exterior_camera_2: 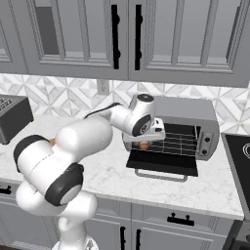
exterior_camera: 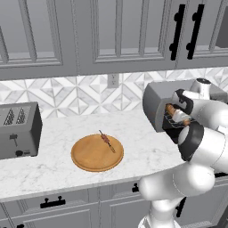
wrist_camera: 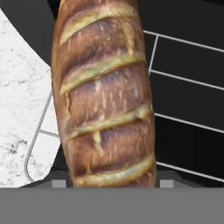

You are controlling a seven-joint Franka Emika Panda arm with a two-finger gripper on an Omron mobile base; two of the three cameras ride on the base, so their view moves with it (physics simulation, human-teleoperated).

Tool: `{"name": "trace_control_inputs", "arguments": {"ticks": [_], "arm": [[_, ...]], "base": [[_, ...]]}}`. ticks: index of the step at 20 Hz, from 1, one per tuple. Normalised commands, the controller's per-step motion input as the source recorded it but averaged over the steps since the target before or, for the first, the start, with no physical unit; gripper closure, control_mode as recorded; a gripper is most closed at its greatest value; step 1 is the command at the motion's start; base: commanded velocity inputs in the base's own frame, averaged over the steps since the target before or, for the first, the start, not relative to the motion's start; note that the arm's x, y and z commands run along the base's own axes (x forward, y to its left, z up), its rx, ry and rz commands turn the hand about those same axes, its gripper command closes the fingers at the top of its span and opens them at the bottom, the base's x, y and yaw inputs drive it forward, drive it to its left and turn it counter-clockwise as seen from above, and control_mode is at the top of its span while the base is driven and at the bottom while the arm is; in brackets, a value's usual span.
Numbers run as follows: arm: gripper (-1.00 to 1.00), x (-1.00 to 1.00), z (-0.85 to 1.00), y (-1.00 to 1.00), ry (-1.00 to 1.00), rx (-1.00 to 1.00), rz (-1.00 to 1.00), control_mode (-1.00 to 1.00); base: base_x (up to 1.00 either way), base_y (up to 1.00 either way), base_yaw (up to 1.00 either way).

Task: Pick up the kebab skewer and baguette bread, and place them inside the toaster oven. Close the toaster oven door and start by setting the timer.

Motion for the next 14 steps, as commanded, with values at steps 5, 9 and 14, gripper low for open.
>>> {"name": "trace_control_inputs", "arguments": {"ticks": [5, 9, 14], "arm": [[1.0, 0.18, -0.16, 0.0, -0.02, 0.0, 0.0, -1.0], [1.0, 0.07, -0.16, 0.0, -0.02, 0.0, 0.0, -1.0], [-1.0, -0.07, -0.26, 0.0, -0.03, 0.0, 0.0, -1.0]], "base": [[0.0, 0.0, 0.0], [0.0, 0.0, 0.0], [0.0, 0.0, 0.0]]}}
